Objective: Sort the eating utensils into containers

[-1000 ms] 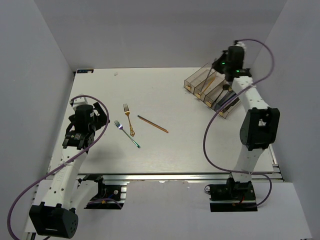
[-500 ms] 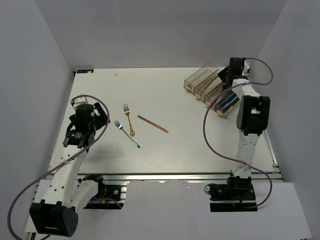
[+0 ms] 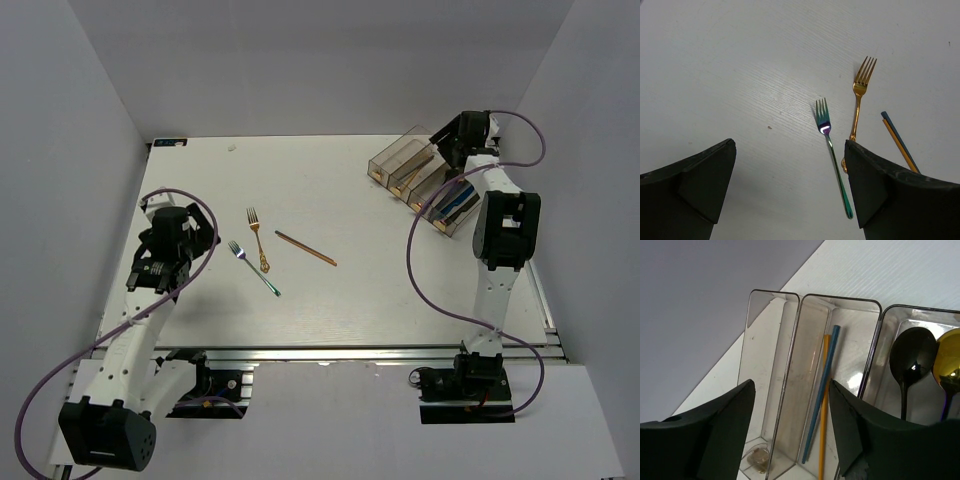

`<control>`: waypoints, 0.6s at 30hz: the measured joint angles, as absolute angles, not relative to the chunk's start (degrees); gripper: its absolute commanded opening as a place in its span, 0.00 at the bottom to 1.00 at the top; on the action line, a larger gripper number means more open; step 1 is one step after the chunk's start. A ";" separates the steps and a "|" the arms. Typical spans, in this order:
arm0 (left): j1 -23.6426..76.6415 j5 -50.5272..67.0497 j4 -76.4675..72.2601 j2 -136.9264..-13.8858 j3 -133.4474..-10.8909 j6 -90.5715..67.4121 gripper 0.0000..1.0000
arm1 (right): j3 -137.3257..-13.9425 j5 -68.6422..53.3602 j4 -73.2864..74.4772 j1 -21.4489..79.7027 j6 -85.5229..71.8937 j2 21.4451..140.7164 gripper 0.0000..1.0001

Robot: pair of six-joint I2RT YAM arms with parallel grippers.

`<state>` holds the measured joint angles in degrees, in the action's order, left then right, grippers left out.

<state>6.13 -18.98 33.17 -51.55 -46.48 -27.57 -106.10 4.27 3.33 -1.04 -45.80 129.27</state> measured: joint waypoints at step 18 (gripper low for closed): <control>36.73 -37.04 35.77 -91.29 -71.57 -56.14 0.81 | -64.97 2.72 9.19 20.73 -26.52 74.26 0.89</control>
<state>36.73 -37.04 35.77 -91.29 -71.57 -56.14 -64.97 2.72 9.19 20.73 -26.52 74.26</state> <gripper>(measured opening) 0.854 0.894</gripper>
